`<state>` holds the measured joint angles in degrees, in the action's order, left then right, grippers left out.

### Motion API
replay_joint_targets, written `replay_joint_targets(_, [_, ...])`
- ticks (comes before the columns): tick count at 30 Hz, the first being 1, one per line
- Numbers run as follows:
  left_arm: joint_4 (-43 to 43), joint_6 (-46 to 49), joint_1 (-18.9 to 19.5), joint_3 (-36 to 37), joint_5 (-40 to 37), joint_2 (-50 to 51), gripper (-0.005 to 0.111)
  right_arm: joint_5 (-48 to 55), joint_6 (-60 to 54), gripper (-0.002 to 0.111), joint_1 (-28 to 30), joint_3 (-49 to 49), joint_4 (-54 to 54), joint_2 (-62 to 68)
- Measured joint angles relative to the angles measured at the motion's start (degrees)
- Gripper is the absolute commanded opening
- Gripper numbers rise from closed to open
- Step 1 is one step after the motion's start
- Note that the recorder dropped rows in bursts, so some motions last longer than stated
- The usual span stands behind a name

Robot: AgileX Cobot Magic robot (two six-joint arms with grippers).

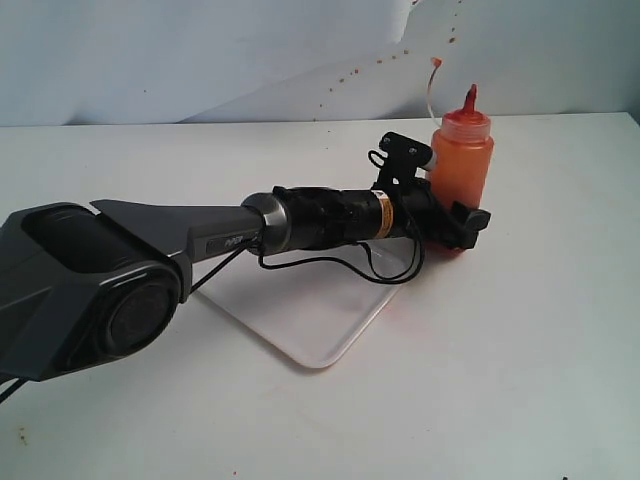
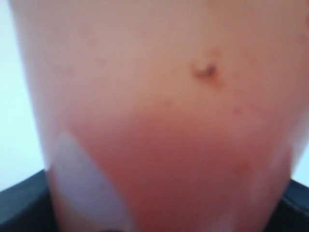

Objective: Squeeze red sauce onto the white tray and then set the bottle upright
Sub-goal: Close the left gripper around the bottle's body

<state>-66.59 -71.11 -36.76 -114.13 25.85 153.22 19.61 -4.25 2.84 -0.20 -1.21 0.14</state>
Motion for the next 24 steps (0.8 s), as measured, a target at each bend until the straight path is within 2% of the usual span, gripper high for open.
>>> replay_joint_targets(8, [-2.23, -0.75, 0.00, 0.00, 0.00, -0.23, 0.000, 0.00, 0.00, 0.000, 0.00, 0.00, 0.00, 0.00])
replay_joint_targets(15, [-7.42, -4.25, 0.00, 0.00, 4.21, -0.24, 0.000, 0.00, 0.00, 0.000, 0.00, 0.00, 0.00, 0.00])
replay_joint_targets(24, [-11.08, -6.16, 0.37, 0.00, 5.42, -0.60, 0.000, 0.00, 0.00, 0.000, 0.00, 0.00, 0.00, 0.00])
